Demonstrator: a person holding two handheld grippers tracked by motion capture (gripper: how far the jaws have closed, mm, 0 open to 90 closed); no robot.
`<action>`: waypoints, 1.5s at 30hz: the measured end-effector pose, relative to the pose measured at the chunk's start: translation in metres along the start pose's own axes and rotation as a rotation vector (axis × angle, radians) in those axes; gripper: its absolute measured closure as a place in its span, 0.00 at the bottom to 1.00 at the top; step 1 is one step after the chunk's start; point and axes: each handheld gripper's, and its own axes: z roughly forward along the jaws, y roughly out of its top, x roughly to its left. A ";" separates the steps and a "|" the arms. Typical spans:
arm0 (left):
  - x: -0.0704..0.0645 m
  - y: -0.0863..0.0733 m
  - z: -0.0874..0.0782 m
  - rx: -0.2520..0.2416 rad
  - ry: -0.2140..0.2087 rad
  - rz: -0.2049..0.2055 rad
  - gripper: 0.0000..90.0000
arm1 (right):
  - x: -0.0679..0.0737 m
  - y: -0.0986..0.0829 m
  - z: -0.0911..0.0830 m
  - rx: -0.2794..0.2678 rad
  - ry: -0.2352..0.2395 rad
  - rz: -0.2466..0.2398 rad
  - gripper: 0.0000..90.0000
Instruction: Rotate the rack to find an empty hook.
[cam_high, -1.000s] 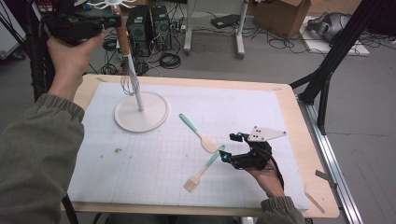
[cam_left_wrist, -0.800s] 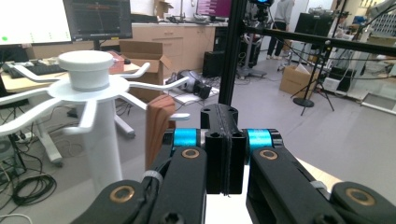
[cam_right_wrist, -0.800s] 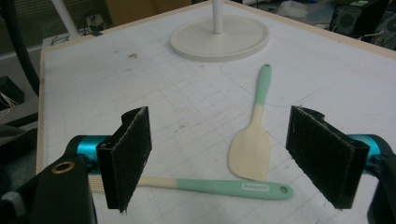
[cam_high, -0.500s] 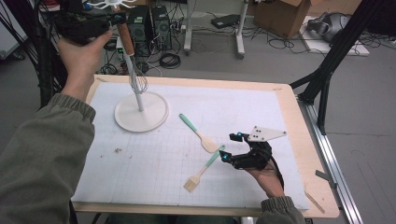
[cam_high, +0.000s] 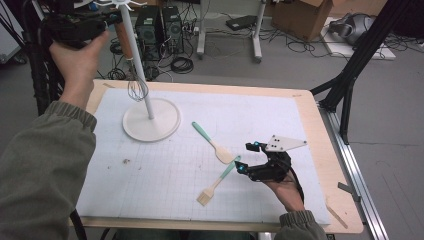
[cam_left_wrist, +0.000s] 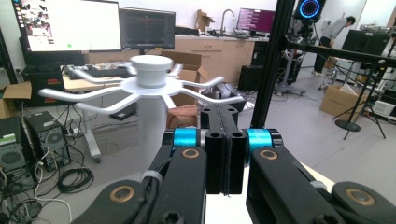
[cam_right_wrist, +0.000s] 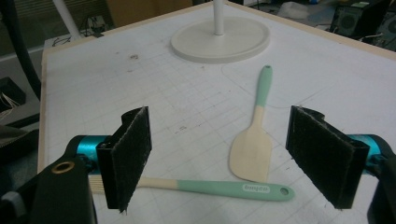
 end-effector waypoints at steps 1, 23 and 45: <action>0.002 0.000 -0.001 -0.001 -0.001 0.002 0.99 | 0.000 0.000 0.000 0.000 0.000 0.000 0.24; 0.019 0.001 -0.015 0.014 -0.032 0.030 0.99 | 0.000 0.000 -0.001 -0.004 0.007 -0.001 0.24; 0.023 -0.025 -0.037 0.085 -0.264 0.075 0.84 | 0.002 0.000 -0.001 0.001 0.004 -0.005 0.24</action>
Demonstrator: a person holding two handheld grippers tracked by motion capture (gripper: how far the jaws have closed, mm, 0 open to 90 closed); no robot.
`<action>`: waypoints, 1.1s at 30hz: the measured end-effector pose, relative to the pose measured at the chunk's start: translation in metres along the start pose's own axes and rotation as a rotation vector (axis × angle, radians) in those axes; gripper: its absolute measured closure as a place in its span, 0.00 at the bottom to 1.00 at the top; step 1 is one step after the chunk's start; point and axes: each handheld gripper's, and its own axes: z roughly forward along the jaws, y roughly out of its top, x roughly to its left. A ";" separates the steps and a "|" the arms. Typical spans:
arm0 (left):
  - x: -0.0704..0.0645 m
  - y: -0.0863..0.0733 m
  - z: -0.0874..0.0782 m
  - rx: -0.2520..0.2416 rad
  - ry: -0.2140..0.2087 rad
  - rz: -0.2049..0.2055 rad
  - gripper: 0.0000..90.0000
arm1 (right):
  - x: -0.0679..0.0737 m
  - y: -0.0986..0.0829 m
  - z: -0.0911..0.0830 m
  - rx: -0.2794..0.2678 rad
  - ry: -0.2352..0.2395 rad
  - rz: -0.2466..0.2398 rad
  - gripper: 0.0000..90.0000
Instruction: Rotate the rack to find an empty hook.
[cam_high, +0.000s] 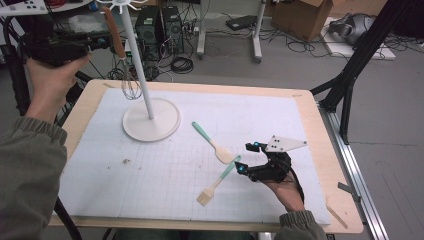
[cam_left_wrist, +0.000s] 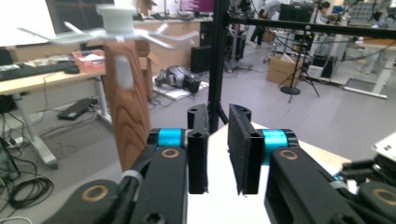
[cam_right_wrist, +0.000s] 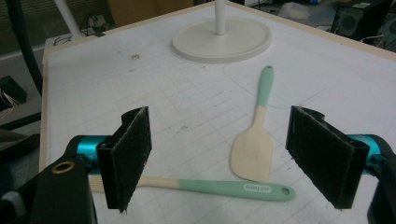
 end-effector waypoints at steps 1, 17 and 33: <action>-0.001 -0.001 0.000 0.007 -0.002 -0.002 0.83 | 0.000 0.000 0.000 0.000 0.000 0.001 0.24; -0.003 -0.027 -0.014 0.027 -0.055 0.009 0.66 | 0.000 0.000 0.002 0.013 -0.009 -0.001 0.24; -0.018 -0.074 -0.021 0.072 -0.050 0.005 0.48 | -0.002 -0.010 0.002 0.045 -0.019 0.024 0.24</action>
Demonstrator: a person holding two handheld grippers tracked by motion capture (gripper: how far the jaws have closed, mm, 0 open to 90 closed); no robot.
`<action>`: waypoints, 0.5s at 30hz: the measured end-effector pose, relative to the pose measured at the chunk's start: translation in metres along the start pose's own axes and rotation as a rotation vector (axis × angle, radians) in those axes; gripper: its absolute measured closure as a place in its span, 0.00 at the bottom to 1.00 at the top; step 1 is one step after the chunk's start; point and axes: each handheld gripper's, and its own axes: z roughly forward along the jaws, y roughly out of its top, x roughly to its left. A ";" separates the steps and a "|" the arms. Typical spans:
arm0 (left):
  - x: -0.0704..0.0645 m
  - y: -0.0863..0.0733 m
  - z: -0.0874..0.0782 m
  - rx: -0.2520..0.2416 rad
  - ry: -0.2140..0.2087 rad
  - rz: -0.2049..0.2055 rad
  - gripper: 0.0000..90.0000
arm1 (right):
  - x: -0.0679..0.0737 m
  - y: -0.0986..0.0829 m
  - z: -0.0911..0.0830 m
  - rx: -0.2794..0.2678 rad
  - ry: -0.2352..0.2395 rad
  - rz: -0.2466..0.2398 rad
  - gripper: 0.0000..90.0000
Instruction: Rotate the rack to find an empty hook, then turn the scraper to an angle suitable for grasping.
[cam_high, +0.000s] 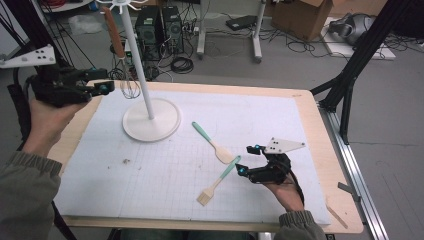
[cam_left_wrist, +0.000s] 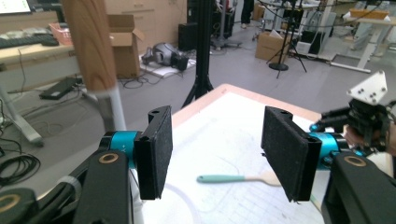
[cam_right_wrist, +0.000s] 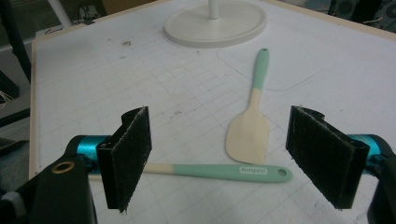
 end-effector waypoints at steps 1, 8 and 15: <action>-0.002 -0.005 0.001 0.004 -0.003 -0.002 0.46 | 0.000 -0.001 0.000 0.002 -0.001 0.002 0.24; -0.010 -0.033 0.007 0.021 -0.022 -0.022 0.44 | -0.003 -0.005 -0.002 0.000 -0.014 0.005 0.24; -0.019 -0.047 0.008 0.020 -0.010 -0.020 0.39 | -0.003 -0.004 -0.002 0.000 -0.017 0.006 0.24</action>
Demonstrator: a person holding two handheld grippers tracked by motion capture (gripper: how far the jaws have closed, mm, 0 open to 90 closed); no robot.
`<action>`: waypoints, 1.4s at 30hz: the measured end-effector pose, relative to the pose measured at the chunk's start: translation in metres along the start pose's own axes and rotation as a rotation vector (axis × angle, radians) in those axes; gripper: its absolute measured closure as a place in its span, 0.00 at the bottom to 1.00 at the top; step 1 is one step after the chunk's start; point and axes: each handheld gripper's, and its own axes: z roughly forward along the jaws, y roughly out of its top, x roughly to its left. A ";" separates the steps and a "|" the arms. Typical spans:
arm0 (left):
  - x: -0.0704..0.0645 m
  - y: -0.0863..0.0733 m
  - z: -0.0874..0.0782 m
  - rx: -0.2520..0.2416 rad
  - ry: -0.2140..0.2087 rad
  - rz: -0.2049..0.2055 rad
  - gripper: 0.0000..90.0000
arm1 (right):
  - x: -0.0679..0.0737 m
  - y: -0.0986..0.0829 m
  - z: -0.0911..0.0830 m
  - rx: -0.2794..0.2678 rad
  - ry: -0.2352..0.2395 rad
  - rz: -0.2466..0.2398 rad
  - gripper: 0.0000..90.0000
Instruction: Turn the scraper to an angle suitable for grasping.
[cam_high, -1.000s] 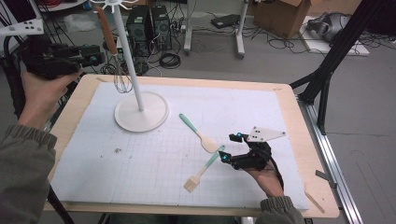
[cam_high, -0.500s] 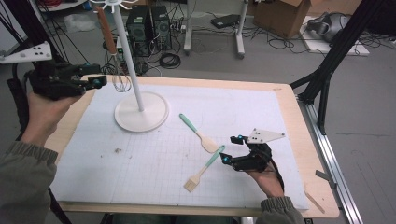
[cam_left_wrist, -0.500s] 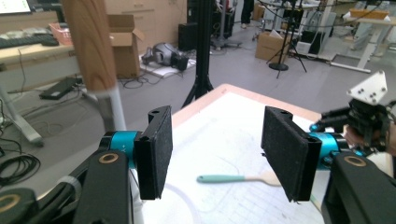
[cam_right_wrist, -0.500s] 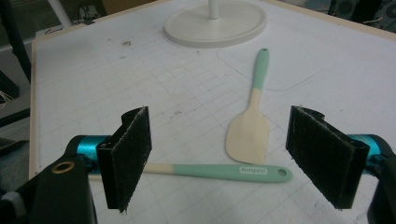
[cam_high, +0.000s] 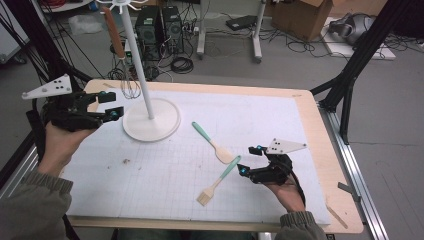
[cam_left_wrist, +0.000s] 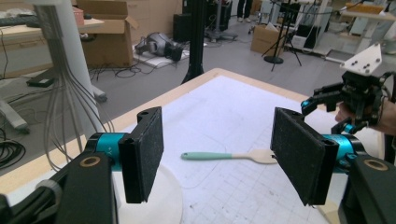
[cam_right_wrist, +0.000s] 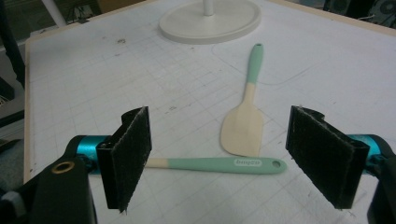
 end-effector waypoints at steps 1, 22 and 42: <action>-0.001 -0.001 0.000 0.005 0.005 0.001 0.38 | 0.001 0.000 0.000 0.003 -0.001 0.003 0.24; -0.024 -0.024 0.001 0.042 0.023 0.037 0.27 | 0.005 0.000 0.001 0.017 -0.011 -0.038 0.24; -0.042 -0.056 -0.001 0.064 0.026 0.062 0.26 | 0.010 0.002 0.003 0.022 -0.024 -0.048 0.24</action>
